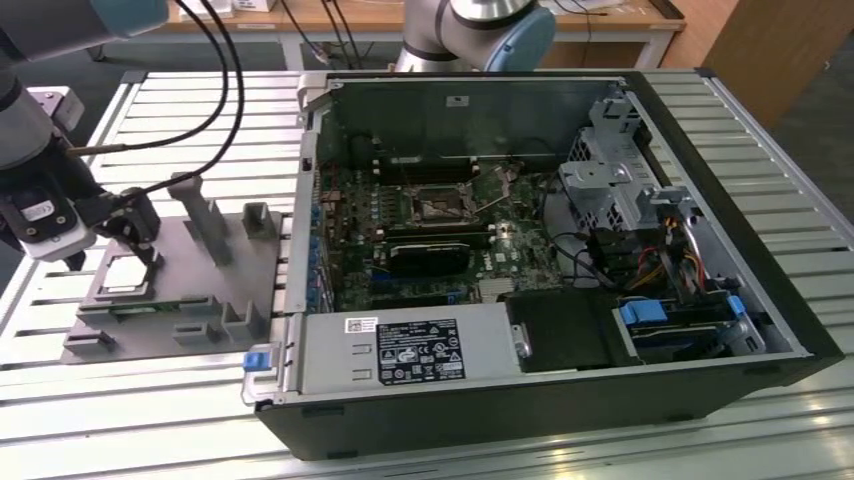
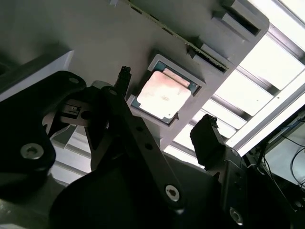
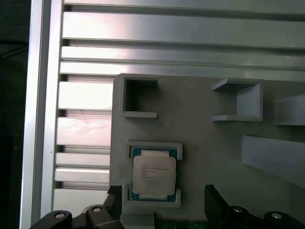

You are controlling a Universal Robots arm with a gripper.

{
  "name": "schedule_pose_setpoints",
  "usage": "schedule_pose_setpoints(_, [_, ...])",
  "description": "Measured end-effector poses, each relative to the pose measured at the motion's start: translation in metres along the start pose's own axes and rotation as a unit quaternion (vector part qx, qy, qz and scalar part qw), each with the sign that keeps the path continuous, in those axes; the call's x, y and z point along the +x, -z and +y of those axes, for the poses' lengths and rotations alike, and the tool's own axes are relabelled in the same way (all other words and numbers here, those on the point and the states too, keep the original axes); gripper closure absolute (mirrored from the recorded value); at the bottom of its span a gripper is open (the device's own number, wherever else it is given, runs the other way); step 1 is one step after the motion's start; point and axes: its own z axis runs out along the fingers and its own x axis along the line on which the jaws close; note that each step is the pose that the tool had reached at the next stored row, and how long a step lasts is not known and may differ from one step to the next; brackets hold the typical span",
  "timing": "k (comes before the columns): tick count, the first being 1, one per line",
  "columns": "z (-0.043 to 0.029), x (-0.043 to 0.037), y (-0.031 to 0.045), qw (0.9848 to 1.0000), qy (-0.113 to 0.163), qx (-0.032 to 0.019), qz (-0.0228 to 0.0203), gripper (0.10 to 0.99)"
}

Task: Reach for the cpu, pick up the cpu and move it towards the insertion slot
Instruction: 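Pick up the cpu and move it towards the insertion slot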

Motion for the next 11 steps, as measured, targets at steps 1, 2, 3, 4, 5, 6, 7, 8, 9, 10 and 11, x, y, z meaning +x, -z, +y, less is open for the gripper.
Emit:
schedule_pose_setpoints(1, [-0.0001, 0.0002, -0.0017, 1.0000, 0.000, 0.0000, 0.0000, 0.306])
schedule_pose_setpoints(2, [-0.0001, 0.0003, -0.0036, 1.0000, 0.000, 0.0000, -0.0001, 0.306])
schedule_pose_setpoints(3, [-0.0002, 0.0004, -0.0055, 1.0000, 0.000, 0.0000, -0.0002, 0.306])
schedule_pose_setpoints(4, [-0.0003, 0.0005, -0.0074, 1.0000, 0.000, 0.0000, -0.0002, 0.306])
schedule_pose_setpoints(5, [-0.0003, 0.0005, -0.0091, 1.0000, 0.000, 0.0000, -0.0002, 0.306])
schedule_pose_setpoints(6, [-0.0004, 0.0006, -0.0110, 1.0000, 0.000, 0.0000, -0.0002, 0.306])
schedule_pose_setpoints(7, [-0.0004, 0.0006, -0.0128, 1.0000, 0.000, 0.0000, -0.0002, 0.306])
schedule_pose_setpoints(8, [-0.0005, 0.0006, -0.0145, 1.0000, 0.000, 0.0000, -0.0002, 0.306])
schedule_pose_setpoints(9, [-0.0005, 0.0006, -0.0164, 1.0000, 0.000, 0.0000, -0.0002, 0.306])
schedule_pose_setpoints(10, [-0.0004, 0.0007, -0.0182, 1.0000, 0.000, 0.0000, -0.0003, 0.306])
schedule_pose_setpoints(11, [0.0000, 0.0007, -0.0200, 1.0000, 0.000, 0.0000, -0.0003, 0.306])
